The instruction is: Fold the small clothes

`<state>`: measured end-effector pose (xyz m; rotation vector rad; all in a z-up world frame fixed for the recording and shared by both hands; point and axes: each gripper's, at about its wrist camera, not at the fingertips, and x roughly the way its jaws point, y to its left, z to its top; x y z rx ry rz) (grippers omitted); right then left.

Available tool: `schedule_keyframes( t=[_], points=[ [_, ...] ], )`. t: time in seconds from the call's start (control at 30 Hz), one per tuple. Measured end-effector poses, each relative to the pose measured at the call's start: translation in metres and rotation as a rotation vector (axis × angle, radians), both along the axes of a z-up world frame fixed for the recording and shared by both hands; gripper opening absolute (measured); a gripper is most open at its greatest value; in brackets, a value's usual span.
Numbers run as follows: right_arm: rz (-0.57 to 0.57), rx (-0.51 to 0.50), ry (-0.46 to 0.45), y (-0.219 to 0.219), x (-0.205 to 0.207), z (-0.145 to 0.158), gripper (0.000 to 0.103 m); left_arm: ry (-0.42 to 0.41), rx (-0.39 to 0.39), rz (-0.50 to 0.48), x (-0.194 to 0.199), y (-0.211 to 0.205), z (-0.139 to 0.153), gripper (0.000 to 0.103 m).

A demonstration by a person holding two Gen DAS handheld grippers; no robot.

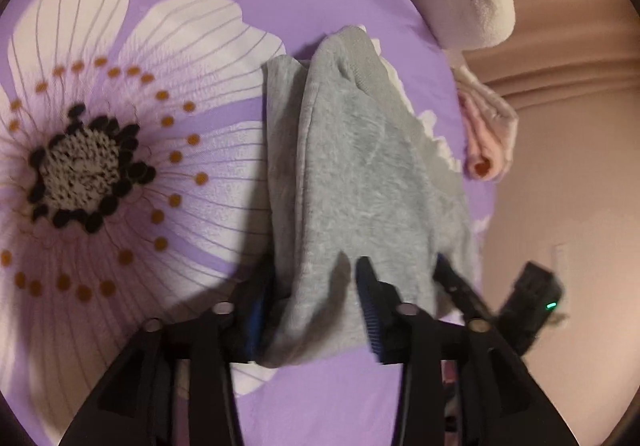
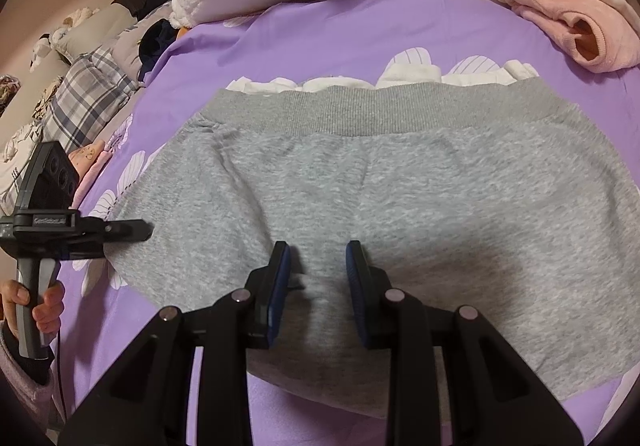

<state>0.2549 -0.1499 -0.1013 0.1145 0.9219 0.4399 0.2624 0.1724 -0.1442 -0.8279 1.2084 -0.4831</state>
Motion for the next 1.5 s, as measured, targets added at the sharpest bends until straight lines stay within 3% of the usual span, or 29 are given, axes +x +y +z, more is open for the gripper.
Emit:
schedule_keyframes(
  t=[0.07, 0.3, 0.37, 0.43, 0.67, 0.83, 0.9, 1.03, 1.37, 1.5],
  points=[
    [-0.003, 0.008, 0.002, -0.001, 0.000, -0.001, 0.030, 0.011, -0.018, 0.014, 0.005, -0.002, -0.001, 0.049],
    [-0.010, 0.000, 0.010, 0.003, 0.003, 0.000, 0.032, -0.029, 0.102, -0.007, 0.028, -0.035, 0.011, 0.049],
    [-0.012, 0.000, 0.008, 0.004, 0.003, -0.001, 0.033, -0.049, 0.164, 0.005, 0.026, -0.041, 0.016, 0.043],
    [-0.013, 0.004, 0.006, 0.004, 0.004, -0.002, 0.033, -0.064, 0.255, 0.014, 0.025, -0.046, 0.021, 0.015],
    [-0.031, 0.073, 0.011, -0.005, 0.004, -0.005, 0.033, -0.180, 0.321, 0.046, 0.014, -0.060, 0.056, 0.011],
    [-0.065, 0.226, 0.045, -0.024, 0.003, -0.007, 0.034, -0.292, 0.414, -0.017, 0.014, -0.099, 0.096, 0.010],
    [-0.100, 0.335, 0.067, -0.042, 0.000, -0.008, 0.040, -0.323, 0.431, -0.041, 0.013, -0.115, 0.106, 0.010],
    [-0.206, 0.460, 0.076, -0.081, -0.006, -0.009, 0.049, -0.368, 0.455, -0.107, 0.015, -0.163, 0.120, 0.010],
    [-0.328, 0.735, 0.068, -0.167, -0.029, -0.015, 0.058, -0.395, 0.531, -0.321, 0.012, -0.278, 0.104, 0.011],
    [-0.324, 0.805, 0.101, -0.169, -0.026, -0.020, 0.070, -0.353, 0.542, -0.398, 0.008, -0.290, 0.086, 0.022]
  ],
)
